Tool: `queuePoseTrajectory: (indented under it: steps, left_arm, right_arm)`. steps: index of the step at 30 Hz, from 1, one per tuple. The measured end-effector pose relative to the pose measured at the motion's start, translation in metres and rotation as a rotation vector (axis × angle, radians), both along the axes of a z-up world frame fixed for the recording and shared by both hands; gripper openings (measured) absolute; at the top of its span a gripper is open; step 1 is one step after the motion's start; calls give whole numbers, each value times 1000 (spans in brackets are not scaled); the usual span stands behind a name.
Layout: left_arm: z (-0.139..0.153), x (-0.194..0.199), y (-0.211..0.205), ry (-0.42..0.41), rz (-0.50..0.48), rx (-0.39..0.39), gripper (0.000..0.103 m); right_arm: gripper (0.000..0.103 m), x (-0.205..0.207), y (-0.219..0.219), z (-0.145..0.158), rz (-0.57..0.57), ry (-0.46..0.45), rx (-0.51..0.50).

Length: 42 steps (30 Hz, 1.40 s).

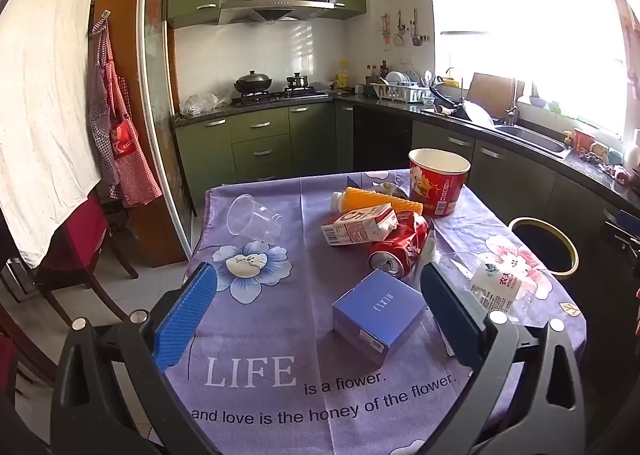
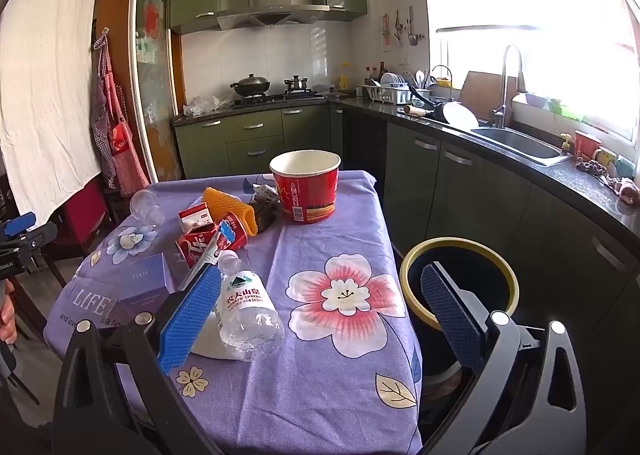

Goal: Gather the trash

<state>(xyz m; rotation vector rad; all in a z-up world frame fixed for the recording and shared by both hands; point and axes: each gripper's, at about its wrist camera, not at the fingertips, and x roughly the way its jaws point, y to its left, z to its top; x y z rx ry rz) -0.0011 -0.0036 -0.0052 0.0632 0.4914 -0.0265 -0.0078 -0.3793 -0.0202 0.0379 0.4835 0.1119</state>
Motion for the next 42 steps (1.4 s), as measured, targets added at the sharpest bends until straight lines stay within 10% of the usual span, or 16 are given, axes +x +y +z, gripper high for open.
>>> queuePoseTrajectory:
  steps: [42]
  left_arm:
    - [-6,3,-5,31,-21,-5,97]
  right_arm:
    - [99,4,0,-2,1,7,4]
